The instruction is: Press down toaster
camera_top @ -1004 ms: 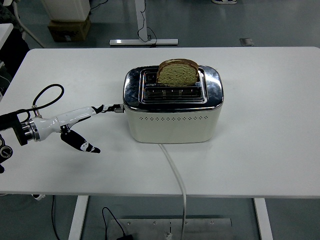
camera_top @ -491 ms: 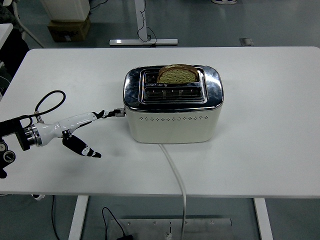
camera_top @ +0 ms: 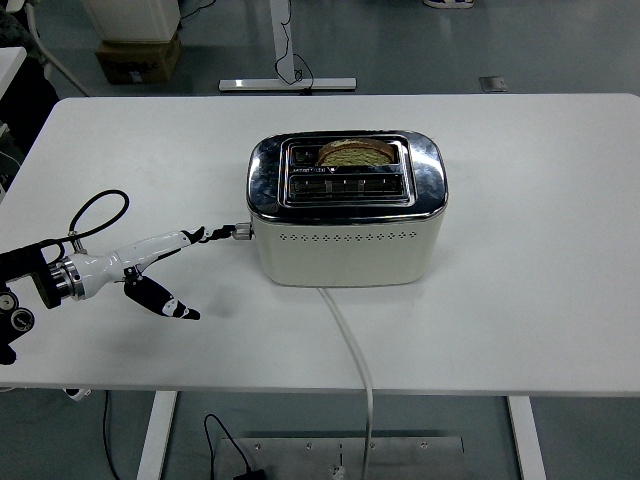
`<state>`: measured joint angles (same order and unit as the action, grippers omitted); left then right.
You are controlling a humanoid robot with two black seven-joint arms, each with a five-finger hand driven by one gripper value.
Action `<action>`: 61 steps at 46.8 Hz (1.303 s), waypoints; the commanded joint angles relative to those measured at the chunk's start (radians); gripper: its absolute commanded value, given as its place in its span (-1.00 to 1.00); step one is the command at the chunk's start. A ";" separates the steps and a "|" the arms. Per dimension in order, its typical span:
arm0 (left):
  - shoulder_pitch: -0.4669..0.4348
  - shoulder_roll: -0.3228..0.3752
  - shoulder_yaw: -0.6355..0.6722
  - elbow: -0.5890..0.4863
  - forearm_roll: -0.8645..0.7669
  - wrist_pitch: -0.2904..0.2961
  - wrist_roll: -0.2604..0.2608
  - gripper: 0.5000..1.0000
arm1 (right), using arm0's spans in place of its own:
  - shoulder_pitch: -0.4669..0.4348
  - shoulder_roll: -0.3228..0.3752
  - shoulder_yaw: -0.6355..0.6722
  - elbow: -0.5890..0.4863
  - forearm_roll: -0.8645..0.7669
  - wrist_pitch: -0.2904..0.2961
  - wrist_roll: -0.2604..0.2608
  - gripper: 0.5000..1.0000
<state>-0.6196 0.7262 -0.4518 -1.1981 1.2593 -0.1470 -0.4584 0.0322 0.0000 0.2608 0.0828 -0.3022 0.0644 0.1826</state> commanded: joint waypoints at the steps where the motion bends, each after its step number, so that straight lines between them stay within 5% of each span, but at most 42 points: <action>1: -0.002 -0.013 0.010 0.011 0.000 0.000 0.000 1.00 | 0.000 0.000 0.000 0.000 0.000 0.000 0.000 0.99; 52: 0.026 -0.031 0.019 0.075 -0.043 0.021 -0.009 1.00 | 0.000 0.000 0.000 0.000 0.000 0.000 0.000 0.99; 61: 0.023 -0.027 0.016 0.078 -0.173 0.024 -0.009 1.00 | 0.000 0.000 0.000 0.000 0.000 0.000 0.000 0.99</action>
<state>-0.5913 0.6959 -0.4345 -1.1196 1.1420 -0.1224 -0.4679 0.0322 0.0000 0.2608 0.0828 -0.3021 0.0643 0.1826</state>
